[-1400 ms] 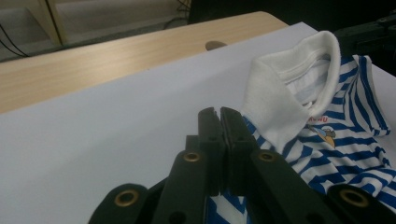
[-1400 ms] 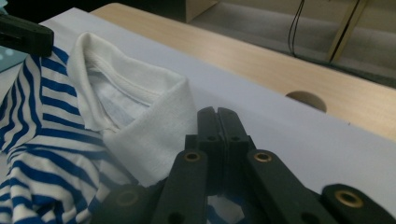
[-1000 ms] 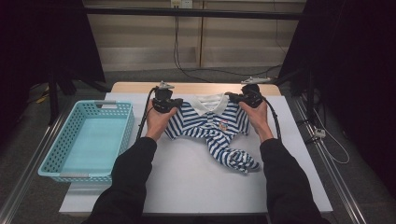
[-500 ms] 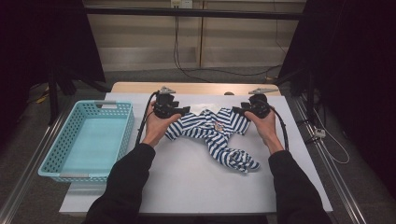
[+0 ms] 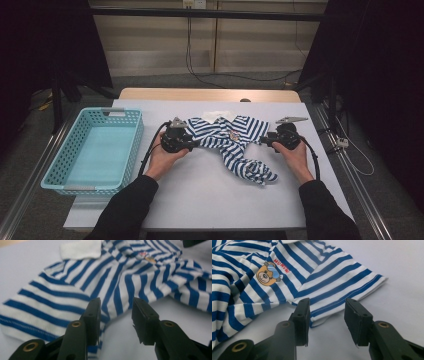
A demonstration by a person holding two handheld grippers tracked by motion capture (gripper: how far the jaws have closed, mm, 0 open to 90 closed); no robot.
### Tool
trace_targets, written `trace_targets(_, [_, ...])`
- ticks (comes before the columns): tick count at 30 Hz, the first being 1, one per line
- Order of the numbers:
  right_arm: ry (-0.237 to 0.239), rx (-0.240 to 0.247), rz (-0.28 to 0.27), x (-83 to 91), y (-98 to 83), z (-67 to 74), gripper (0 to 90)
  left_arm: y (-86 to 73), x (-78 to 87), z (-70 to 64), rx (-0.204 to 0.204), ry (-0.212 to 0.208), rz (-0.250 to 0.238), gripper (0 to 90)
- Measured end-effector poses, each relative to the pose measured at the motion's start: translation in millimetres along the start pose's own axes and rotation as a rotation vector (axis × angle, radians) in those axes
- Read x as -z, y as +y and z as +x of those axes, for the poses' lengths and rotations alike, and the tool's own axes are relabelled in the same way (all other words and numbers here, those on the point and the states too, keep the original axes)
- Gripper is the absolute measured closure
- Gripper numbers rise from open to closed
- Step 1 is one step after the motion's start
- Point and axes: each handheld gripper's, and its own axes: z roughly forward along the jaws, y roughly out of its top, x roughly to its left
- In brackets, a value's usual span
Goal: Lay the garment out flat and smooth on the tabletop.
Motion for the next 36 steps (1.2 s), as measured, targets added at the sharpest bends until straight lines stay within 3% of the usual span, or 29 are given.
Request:
trace_targets(2, [0.000, 0.019, 0.007, -4.6, -0.4, 3.9, 54.1, -3.5, -0.7, -3.1, -0.018, -0.011, -0.001, 59.6])
trace_targets(3, [-0.005, 0.031, 0.022, -6.9, -0.7, 5.5, 53.6, -3.8, -0.1, -3.4, -0.056, 0.001, 0.020, 59.0])
trace_targets(5, [-0.036, 0.029, 0.036, -11.5, -1.4, 6.6, 55.5, -7.0, -3.1, -6.1, -0.050, 0.009, 0.032, 58.3])
trace_targets(6, [-0.019, 0.010, 0.036, -13.5, -2.0, 5.7, 58.3, -8.8, -6.2, -5.2, -0.047, -0.021, 0.019, 58.1])
trace_targets(7, [-0.010, -0.008, 0.035, -13.7, -2.2, 4.6, 60.9, -9.1, -6.9, -7.5, -0.066, 0.013, 0.041, 56.7])
trace_targets(9, [0.013, -0.020, 0.025, -14.0, -2.3, 1.5, 75.4, -9.3, -9.0, -11.4, -0.069, 0.011, 0.051, 53.3])
trace_targets(11, [-0.008, -0.026, 0.025, -14.3, -2.9, 0.0, 85.2, -8.7, -10.9, -14.2, -0.078, 0.011, 0.046, 51.0])
trace_targets(12, [0.011, -0.034, 0.021, -14.4, -2.9, -2.0, 87.8, -8.8, -12.6, -13.5, -0.080, -0.022, 0.030, 49.9])
trace_targets(13, [0.012, -0.039, 0.019, -14.0, -3.0, -3.8, 90.0, -8.2, -12.1, -15.4, -0.089, 0.010, 0.046, 48.7])
trace_targets(17, [-0.012, -0.035, 0.010, -10.9, -2.7, -9.1, 90.0, -9.4, -14.6, -16.6, -0.084, 0.002, 0.046, 45.1])
trace_targets(18, [-0.011, -0.044, 0.017, -9.4, -2.6, -10.2, 90.0, -10.0, -15.0, -18.2, -0.054, -0.006, 0.045, 43.7])
trace_targets(23, [-0.040, -0.022, 0.003, -5.0, -3.2, -17.8, 90.0, -7.2, -11.2, -16.4, -0.062, 0.002, 0.037, 32.9])
trace_targets(24, [-0.047, -0.043, 0.019, -3.6, -3.6, -17.4, 90.0, -7.2, -11.4, -17.1, -0.051, 0.005, 0.028, 30.2])
trace_targets(25, [-0.054, -0.017, 0.002, -4.3, -3.9, -21.3, 90.0, -7.2, -10.9, -17.6, -0.043, -0.001, 0.025, 28.8])
trace_targets(29, [-0.100, -0.021, 0.012, -0.5, -3.0, -28.3, 90.0, -7.0, -8.4, -17.7, -0.033, 0.002, 0.028, 24.1])
trace_targets(30, [-0.089, -0.026, -0.001, 0.4, -2.8, -31.6, 90.0, -7.1, -8.2, -17.9, -0.026, 0.003, 0.021, 23.7])
trace_targets(31, [-0.078, -0.027, -0.009, 0.9, -3.1, -33.6, 88.4, -6.6, -7.3, -17.3, -0.027, 0.000, 0.024, 22.7])
trace_targets(33, [-0.065, -0.030, -0.012, 2.2, -3.9, -33.1, 71.7, -6.1, -6.3, -16.5, -0.016, -0.005, 0.023, 21.5])
trace_targets(35, [-0.045, -0.022, -0.012, 6.6, -2.7, -27.1, 64.6, -4.8, -4.1, -16.1, -0.027, -0.003, 0.019, 20.6])
trace_targets(36, [-0.021, -0.011, -0.028, 9.5, -1.1, -22.8, 61.9, -4.7, -3.5, -17.4, -0.010, -0.007, 0.007, 20.1])
